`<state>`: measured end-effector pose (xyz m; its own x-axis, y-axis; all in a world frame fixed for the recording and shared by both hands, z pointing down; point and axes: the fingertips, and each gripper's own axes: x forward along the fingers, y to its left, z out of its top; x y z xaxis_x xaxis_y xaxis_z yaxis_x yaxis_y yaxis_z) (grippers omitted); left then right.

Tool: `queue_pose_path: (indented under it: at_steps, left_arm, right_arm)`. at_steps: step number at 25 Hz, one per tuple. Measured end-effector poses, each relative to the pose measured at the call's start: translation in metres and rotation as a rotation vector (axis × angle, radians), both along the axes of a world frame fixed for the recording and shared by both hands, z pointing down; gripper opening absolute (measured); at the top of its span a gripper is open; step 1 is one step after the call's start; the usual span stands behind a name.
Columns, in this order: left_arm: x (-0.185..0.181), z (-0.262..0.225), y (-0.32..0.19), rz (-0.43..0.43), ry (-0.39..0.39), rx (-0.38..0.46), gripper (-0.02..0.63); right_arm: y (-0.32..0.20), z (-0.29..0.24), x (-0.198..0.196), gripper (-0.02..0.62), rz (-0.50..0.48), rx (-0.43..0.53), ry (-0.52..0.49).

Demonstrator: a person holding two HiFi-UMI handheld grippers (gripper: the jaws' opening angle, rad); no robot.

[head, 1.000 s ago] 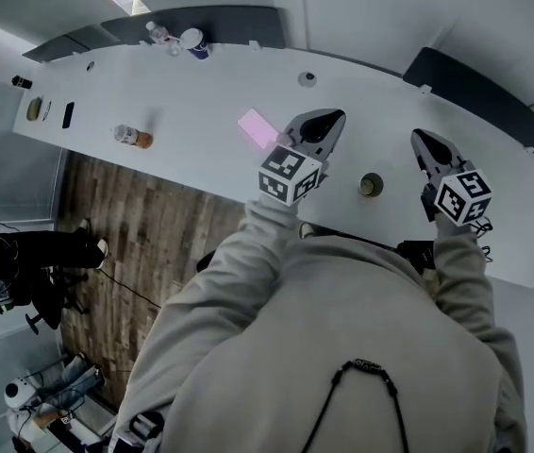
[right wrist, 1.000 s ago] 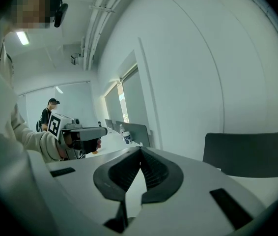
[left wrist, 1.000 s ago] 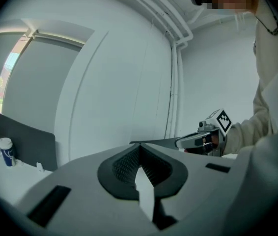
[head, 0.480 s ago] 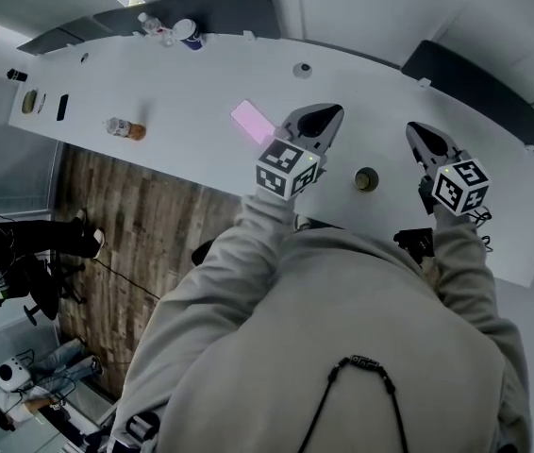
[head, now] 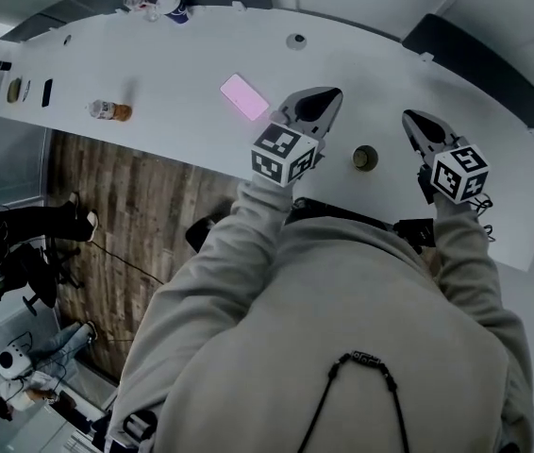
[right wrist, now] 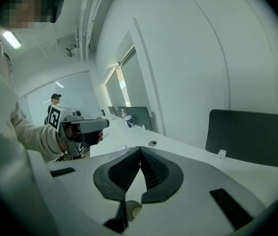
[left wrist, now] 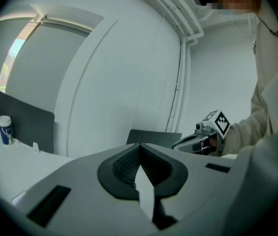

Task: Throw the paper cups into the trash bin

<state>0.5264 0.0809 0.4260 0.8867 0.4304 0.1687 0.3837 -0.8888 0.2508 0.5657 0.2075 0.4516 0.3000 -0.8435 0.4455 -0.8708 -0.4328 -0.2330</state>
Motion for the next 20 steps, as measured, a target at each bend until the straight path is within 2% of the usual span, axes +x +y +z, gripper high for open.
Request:
queue_pose_path:
  at_steps: [5, 12, 13, 17, 20]
  left_arm:
    - [-0.013, 0.036, 0.011, 0.01, -0.071, -0.039, 0.005]
    - [-0.023, 0.073, 0.013, -0.017, -0.126, -0.086, 0.005]
    - [-0.025, 0.078, 0.016, -0.017, -0.136, -0.091, 0.005]
    - [-0.034, 0.095, 0.025, -0.011, -0.169, -0.105, 0.005]
    - [-0.04, 0.109, 0.026, -0.012, -0.192, -0.11, 0.005]
  right_arm:
    - [0.006, 0.034, -0.015, 0.018, 0.005, -0.05, -0.08]
    - [0.017, 0.084, -0.036, 0.02, -0.009, -0.128, -0.169]
    - [0.019, 0.091, -0.038, 0.026, -0.01, -0.144, -0.181]
    - [0.026, 0.126, -0.047, 0.117, -0.026, -0.206, -0.244]
    - [0.025, 0.148, -0.057, 0.129, -0.036, -0.23, -0.29]
